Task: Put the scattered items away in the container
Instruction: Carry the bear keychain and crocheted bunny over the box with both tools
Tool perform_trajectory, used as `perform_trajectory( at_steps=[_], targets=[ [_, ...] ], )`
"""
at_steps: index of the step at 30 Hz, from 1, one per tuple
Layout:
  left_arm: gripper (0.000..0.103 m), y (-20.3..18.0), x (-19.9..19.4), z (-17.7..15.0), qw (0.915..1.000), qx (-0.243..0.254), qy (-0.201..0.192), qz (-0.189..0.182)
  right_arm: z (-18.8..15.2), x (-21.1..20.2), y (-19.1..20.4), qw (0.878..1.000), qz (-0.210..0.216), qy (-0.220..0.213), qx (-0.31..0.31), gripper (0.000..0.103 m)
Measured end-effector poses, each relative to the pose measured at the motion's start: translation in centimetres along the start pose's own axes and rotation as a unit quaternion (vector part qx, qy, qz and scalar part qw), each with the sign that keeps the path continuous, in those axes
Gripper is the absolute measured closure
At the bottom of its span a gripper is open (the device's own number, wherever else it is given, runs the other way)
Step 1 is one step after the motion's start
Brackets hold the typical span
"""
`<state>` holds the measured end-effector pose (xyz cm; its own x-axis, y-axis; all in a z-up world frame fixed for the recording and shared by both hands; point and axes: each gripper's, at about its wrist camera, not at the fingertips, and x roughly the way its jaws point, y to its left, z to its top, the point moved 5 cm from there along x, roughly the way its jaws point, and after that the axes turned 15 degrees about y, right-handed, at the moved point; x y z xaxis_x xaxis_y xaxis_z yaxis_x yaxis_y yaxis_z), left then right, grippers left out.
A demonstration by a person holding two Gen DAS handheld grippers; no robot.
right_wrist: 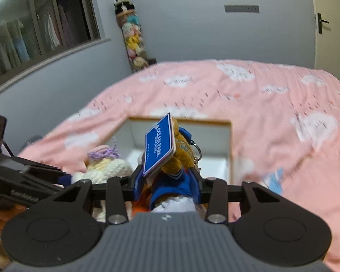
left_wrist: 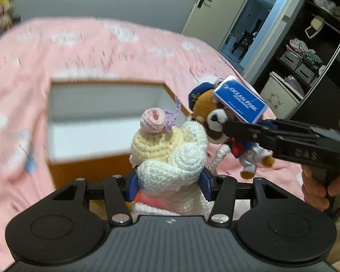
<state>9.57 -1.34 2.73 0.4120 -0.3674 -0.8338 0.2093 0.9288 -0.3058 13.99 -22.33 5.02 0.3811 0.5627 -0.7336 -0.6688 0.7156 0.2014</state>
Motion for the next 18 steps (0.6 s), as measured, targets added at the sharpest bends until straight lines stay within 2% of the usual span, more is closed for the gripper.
perform_trajectory(
  at_steps=[4,8,13,18],
  targets=[
    [0.042,1.1,-2.5,2.4,0.9992,0.022,-0.006,0.033,3.6,2.3,0.4,0.999,0.021,-0.012,0.025,0.059],
    [0.042,2.3,-2.8,5.3,0.9972,0.027,0.008,0.070,6.2,5.5,0.5,0.997,0.044,-0.013,0.060,0.059],
    [0.042,4.5,-0.3,7.8,0.9924,0.024,0.061,0.104,7.4,10.6,0.9,0.996,0.055,0.012,0.075,0.059],
    [0.043,6.5,3.7,8.7,0.9827,0.022,0.135,0.125,7.2,15.9,0.8,0.992,0.060,0.066,0.093,0.059]
  ],
)
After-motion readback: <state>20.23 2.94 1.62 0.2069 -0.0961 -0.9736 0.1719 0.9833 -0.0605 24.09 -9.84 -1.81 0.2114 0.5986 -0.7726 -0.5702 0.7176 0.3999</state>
